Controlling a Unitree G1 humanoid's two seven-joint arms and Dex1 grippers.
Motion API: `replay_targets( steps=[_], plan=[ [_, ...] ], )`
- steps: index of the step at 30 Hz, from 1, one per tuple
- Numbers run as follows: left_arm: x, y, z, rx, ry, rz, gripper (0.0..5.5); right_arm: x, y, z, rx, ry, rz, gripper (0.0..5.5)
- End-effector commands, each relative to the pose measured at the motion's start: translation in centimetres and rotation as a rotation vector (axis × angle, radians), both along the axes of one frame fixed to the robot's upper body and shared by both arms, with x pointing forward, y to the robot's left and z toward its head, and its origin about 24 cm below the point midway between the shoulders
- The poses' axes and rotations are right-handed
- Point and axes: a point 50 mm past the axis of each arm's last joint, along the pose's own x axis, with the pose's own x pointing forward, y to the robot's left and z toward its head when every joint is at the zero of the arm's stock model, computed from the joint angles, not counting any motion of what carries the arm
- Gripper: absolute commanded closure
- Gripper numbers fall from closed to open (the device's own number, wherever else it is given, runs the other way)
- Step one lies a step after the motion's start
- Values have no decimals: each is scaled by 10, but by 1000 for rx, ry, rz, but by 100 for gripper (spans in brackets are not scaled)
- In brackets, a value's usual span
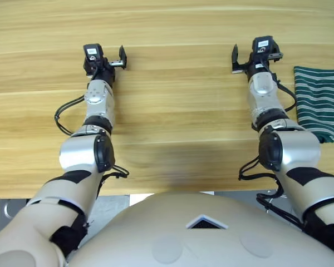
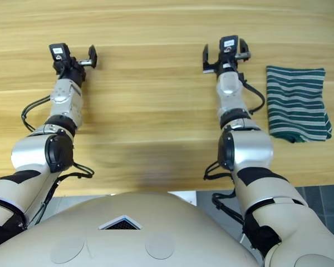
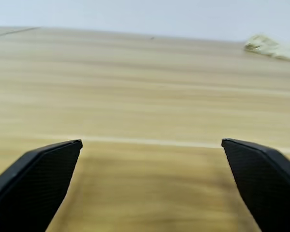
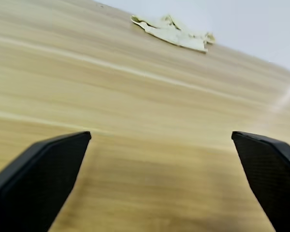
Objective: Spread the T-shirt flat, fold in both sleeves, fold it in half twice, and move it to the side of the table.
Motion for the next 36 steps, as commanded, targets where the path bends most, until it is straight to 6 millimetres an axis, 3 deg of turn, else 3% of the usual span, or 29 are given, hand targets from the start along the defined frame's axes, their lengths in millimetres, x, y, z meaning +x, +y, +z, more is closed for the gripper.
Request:
replay_targets(
  steps=[1,4,8,13,17,36],
  plan=[
    [7,-7,4,103,42,-22,11,4,-13,6,143,12,-37,10],
    [8,-7,4,143,65,-25,11,2,-24,4,219,33,-62,10],
    [10,-11,4,175,75,-44,11,1,-25,3,189,62,-61,10],
    [11,-19,3,170,89,-69,11,0,-30,2,274,68,-93,10],
    [12,-38,3,273,70,-168,11,0,-32,2,290,63,-94,10],
    [12,-31,3,218,89,-123,11,1,-26,2,296,68,-77,10]
  ],
)
